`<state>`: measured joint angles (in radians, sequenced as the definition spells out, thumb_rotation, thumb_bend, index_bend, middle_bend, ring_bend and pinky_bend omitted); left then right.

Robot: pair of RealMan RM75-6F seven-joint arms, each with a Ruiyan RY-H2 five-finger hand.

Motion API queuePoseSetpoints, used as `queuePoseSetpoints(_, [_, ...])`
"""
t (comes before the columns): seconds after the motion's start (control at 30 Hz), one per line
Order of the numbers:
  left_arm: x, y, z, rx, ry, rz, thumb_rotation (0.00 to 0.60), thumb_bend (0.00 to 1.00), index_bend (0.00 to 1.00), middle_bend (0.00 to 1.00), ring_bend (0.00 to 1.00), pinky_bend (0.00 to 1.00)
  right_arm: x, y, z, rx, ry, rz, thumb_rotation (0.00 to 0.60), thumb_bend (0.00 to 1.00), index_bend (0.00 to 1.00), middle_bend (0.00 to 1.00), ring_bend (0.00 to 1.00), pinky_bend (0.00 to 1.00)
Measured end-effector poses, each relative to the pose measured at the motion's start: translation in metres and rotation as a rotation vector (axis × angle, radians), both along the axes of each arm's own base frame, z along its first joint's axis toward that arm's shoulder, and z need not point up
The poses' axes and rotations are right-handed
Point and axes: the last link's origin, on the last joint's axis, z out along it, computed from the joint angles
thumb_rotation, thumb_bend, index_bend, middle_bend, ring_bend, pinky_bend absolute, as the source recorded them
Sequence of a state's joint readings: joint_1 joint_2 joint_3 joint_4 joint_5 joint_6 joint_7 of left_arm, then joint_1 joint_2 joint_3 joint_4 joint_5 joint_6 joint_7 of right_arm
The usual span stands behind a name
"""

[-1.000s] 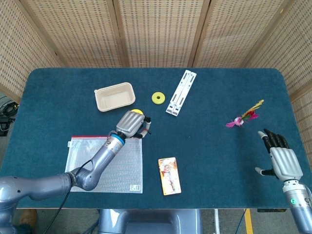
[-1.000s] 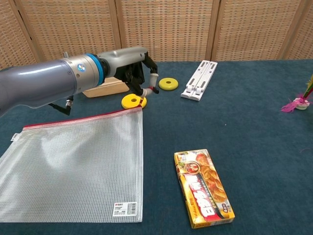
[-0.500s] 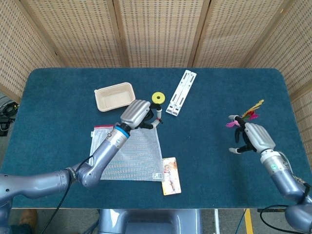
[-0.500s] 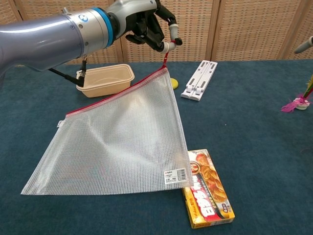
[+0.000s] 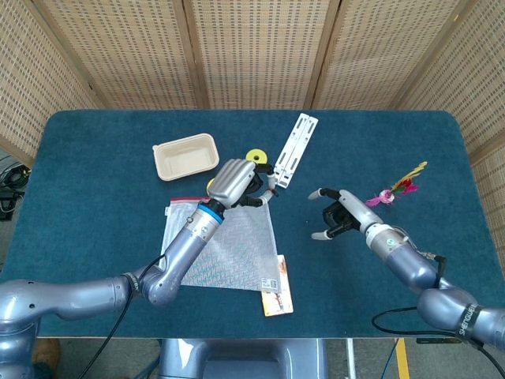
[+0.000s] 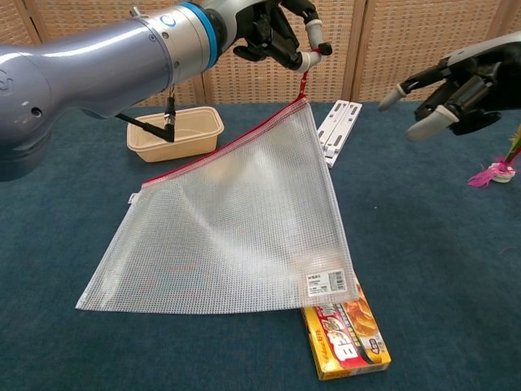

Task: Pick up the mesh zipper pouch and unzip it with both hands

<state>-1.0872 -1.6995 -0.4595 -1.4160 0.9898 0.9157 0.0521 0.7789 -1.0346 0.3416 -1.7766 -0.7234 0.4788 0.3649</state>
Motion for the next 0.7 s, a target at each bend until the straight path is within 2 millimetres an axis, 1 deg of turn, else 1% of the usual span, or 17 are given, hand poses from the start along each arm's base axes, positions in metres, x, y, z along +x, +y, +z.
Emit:
queuePoseSetpoints(0.13, [0.003,-0.001,-0.001,0.002,-0.017,-0.002,0.6,0.96,0.92,1.0,0.97,1.0,0.018,-0.004,-0.014,0.038,-0.059,-0.031,0.6,0.04,0.31,0.87,0.94,1.0])
queuePoseSetpoints(0.33, [0.005,-0.002,-0.004,0.006,-0.044,-0.004,0.6,0.96,0.92,1.0,0.97,1.0,0.038,-0.01,-0.034,0.055,-0.115,-0.076,0.6,0.06,0.34,0.87,0.94,1.0])
queuePoseSetpoints(0.53, [0.004,-0.002,-0.008,0.007,-0.058,-0.003,0.6,0.96,0.92,1.0,0.97,1.0,0.049,-0.014,-0.049,0.041,-0.139,-0.103,0.6,0.09,0.37,0.87,0.94,1.0])
queuePoseSetpoints(0.7, [0.005,-0.004,-0.011,0.013,-0.077,-0.007,0.6,0.96,0.92,1.0,0.97,1.0,0.054,-0.016,-0.057,0.023,-0.158,-0.129,0.6,0.13,0.39,0.87,0.94,1.0])
